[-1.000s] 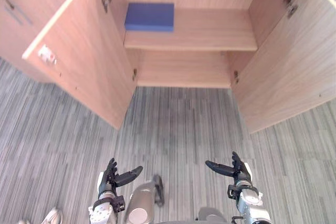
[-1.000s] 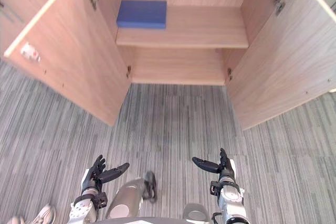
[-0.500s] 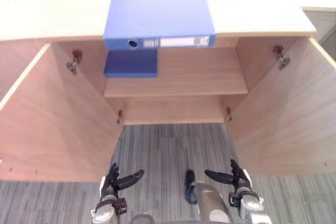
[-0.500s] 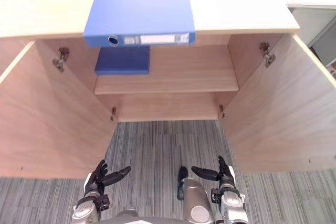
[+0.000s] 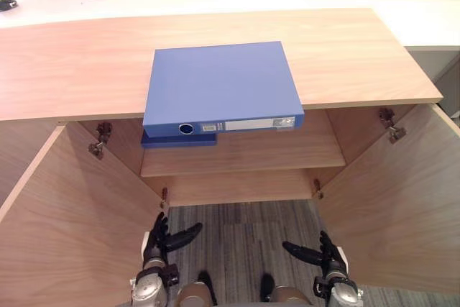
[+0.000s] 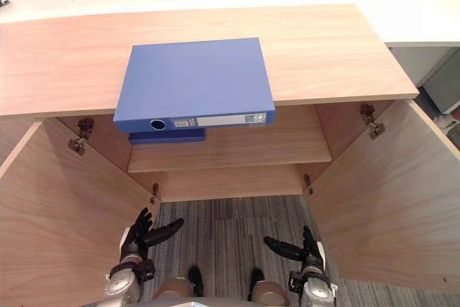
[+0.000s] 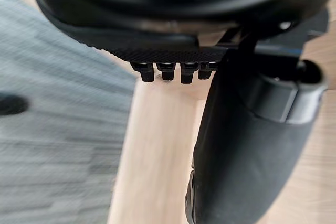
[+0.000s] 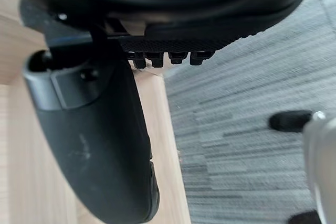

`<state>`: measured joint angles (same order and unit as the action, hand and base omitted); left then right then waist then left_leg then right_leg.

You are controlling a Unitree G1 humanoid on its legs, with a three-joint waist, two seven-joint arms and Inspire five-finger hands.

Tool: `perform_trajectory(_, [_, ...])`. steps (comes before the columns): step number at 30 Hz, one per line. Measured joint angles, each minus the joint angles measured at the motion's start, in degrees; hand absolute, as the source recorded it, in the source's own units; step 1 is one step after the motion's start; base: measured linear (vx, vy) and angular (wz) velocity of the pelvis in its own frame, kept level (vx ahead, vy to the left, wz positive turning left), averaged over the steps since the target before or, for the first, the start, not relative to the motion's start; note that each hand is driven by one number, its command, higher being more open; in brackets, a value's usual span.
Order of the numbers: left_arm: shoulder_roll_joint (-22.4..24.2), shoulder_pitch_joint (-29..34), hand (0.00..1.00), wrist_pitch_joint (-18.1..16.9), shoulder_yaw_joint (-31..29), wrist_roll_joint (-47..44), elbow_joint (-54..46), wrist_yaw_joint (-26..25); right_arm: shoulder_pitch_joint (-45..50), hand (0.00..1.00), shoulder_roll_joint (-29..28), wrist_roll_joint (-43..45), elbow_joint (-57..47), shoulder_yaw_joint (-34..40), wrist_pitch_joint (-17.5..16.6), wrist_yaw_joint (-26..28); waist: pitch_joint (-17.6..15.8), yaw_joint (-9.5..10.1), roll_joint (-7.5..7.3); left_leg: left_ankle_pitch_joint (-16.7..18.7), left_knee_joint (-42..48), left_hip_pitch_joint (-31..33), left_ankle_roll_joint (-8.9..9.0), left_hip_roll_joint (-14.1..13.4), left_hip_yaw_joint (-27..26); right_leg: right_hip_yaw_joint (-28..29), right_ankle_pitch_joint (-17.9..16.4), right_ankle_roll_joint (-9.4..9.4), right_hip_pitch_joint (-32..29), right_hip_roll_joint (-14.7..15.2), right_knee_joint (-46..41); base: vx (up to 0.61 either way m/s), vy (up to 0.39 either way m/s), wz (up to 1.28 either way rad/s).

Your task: Walk over to the cabinet, pick up the folder, carry it to the office cabinet, place the folder inside the office cabinet, then close the office cabinet door

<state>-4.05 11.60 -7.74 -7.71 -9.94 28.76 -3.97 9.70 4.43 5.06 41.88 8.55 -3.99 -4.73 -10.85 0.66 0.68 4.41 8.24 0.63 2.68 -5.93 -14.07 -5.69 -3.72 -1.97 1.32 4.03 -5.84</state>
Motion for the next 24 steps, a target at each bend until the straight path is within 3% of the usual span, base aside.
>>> perform_trajectory(7, [-0.4, 5.7, 1.0, -0.8, -2.0, 6.4, -21.2, -3.6, 0.1, 1.0, 0.2, -0.1, 0.4, 0.0, -0.2, 0.0, 2.0, 0.22, -0.01, -1.2, -4.4, -3.2, -0.42, 1.2, 0.1, 0.2, 0.3, -0.39, 1.7, 0.4, 0.9, 0.02, 0.017, 0.01])
perform_trajectory(13, [-1.8, 11.2, 1.0, -3.3, -1.9, 23.7, -45.2, -7.3, 0.5, 1.0, 0.6, -1.0, 2.4, 0.0, -1.9, -0.1, 3.0, 0.36, 0.17, -2.1, -5.8, -4.5, -0.93, 2.2, 1.1, 0.2, 0.4, -0.65, 3.2, 0.8, 2.0, -0.04, 0.004, 0.05])
perform_trajectory(18, [-2.6, 11.3, 1.0, -5.4, -1.7, 34.2, -53.4, -11.1, 2.3, 1.0, 1.3, -2.5, 3.2, -0.3, -1.9, 0.0, 4.5, 0.25, 1.18, -2.3, -6.0, -4.9, -1.27, 2.9, 2.0, 0.2, 0.7, -1.02, 4.3, 1.1, 3.0, -0.06, 0.0, 0.07])
perform_trajectory(24, [-9.4, 9.0, 1.0, -5.8, 2.5, 44.6, -56.3, -14.1, 2.3, 1.0, 2.8, -3.0, 4.7, -3.2, -1.9, -0.1, 5.6, -0.17, 1.31, -3.7, -8.1, -6.3, -0.9, 3.0, 2.2, 0.2, 0.8, -1.17, 4.8, 0.9, 3.4, -0.05, -0.015, 0.02])
